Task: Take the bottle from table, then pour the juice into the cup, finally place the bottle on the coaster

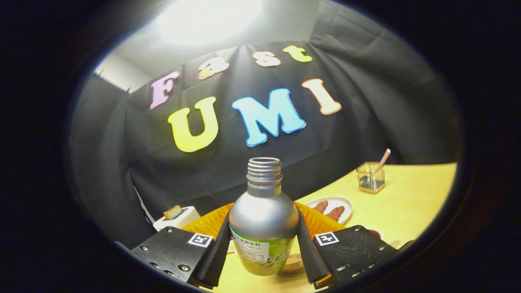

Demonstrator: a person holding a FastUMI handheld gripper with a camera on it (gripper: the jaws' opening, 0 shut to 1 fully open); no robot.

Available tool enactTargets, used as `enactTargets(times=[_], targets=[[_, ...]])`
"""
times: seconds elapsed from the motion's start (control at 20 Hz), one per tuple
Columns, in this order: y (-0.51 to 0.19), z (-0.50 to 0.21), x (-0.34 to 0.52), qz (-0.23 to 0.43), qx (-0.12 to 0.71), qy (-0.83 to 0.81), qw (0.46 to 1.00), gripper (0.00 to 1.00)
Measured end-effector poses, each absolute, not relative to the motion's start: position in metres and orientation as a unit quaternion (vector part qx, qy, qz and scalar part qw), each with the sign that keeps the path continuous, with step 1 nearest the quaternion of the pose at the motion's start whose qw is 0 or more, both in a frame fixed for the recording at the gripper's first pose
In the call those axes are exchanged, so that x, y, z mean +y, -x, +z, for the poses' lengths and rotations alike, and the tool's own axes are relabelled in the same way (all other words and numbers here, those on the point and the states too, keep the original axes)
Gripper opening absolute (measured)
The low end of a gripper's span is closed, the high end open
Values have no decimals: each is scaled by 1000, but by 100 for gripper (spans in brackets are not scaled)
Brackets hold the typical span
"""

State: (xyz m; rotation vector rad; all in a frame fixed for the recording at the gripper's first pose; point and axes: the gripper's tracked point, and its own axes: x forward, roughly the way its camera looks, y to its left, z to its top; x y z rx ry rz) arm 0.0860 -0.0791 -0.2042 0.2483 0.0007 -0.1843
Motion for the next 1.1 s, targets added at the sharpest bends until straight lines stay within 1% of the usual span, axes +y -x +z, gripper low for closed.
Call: enactTargets(times=[0.1, 0.25, 0.3, 0.45, 0.75, 1.1], targets=[[-91, -201, -78, -98, 3, -46, 994, 77], [-103, -209, -72, -123, 38, 85, 988, 77], [-108, -213, -66, -115, 43, 101, 987, 77], [-120, -232, -47, -85, 48, 61, 993, 77], [-132, -254, -57, -73, 51, -11, 996, 77], [-143, -293, -62, -65, 86, 7, 994, 77]])
